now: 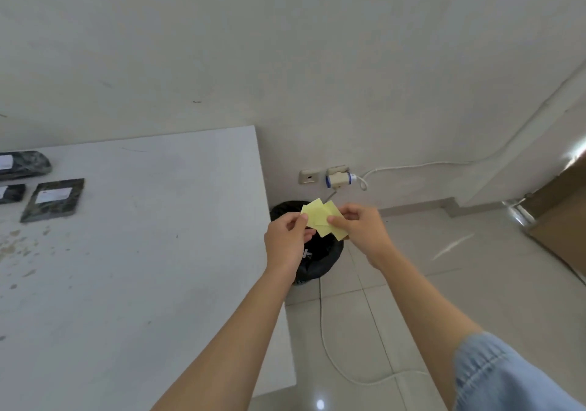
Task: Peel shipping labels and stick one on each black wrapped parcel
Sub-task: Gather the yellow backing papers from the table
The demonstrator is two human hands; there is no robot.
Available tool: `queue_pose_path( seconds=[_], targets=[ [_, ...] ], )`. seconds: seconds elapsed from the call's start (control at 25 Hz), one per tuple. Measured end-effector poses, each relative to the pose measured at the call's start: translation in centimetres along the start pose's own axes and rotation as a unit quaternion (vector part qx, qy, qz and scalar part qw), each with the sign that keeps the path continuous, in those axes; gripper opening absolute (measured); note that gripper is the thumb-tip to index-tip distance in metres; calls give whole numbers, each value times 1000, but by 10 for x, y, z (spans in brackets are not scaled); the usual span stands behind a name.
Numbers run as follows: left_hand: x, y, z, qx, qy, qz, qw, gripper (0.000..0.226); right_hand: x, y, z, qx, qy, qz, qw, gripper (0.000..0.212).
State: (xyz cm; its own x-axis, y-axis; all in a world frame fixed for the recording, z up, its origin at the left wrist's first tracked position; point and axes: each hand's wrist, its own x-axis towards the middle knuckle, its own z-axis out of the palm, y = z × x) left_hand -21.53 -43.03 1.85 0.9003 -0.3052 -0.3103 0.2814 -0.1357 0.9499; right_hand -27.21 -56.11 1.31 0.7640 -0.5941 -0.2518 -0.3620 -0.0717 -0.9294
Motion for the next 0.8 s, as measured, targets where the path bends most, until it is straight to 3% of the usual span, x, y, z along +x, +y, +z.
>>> queue_pose_path(
  seconds=[0.44,0.8],
  targets=[
    [87,-90,129,-76,143,-111,980,6,135,112,-58,-49,-113,17,992,13],
    [212,-259,136,-75,170,-77,980,9,249,278,7,-57,-136,-26,989,20]
  ],
)
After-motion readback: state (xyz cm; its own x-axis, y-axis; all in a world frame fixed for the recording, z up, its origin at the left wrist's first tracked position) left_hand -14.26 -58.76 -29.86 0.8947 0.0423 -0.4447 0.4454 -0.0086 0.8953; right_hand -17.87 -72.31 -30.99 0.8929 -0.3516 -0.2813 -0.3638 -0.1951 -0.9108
